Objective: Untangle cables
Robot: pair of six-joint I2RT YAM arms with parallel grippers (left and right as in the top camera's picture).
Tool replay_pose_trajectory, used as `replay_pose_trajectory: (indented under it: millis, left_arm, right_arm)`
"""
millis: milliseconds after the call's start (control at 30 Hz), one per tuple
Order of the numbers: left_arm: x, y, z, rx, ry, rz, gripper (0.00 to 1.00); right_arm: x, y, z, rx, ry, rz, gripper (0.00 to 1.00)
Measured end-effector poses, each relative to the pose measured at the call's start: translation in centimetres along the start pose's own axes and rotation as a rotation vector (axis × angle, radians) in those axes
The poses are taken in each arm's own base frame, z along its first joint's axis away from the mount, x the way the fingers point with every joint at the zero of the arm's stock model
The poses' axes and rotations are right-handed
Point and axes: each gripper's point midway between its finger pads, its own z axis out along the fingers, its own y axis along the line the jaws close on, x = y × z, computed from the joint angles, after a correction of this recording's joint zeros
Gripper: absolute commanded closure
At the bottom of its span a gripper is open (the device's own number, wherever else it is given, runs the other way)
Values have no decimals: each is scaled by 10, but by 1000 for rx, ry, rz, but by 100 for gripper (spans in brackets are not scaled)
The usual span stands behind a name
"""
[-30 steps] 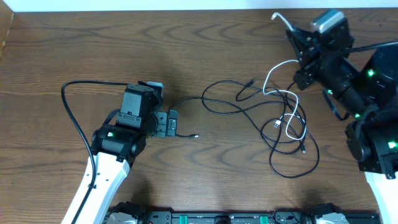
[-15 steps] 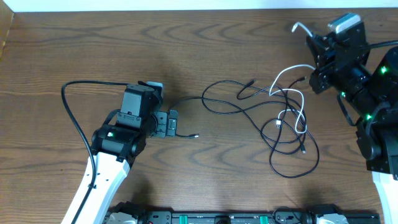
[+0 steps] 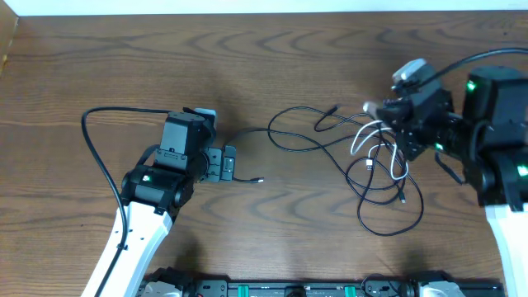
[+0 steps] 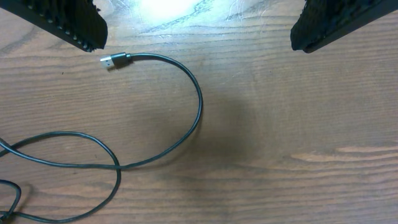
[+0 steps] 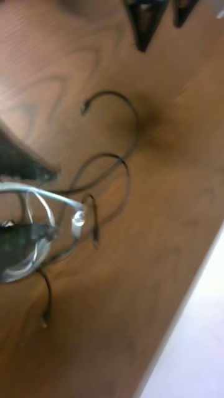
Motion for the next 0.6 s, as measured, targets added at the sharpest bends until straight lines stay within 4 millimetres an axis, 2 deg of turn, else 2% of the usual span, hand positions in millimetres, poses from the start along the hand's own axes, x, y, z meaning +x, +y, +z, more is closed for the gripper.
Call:
replay_pose_trajectory:
  millis: [33,100,167,300,467,600]
  left_arm:
    - [0,0,0,0,0,0,1]
    - [0,0,0,0,0,0,1]
    - [0,0,0,0,0,0,1]
    - [0,0,0,0,0,0,1]
    - [0,0,0,0,0,0,1]
    - [0,0,0,0,0,0,1]
  right_arm:
    - [4,0,7,-16,22,7,57]
    - [11,-3,20,-41,63,30,41]
    - [16,-5,31,-57,90,34,36]
    - [22,-10,43,-62,125,42,30]
    - [26,-25,43,27,151,42,25]
    - [38,-39,40,114,210,54,23]
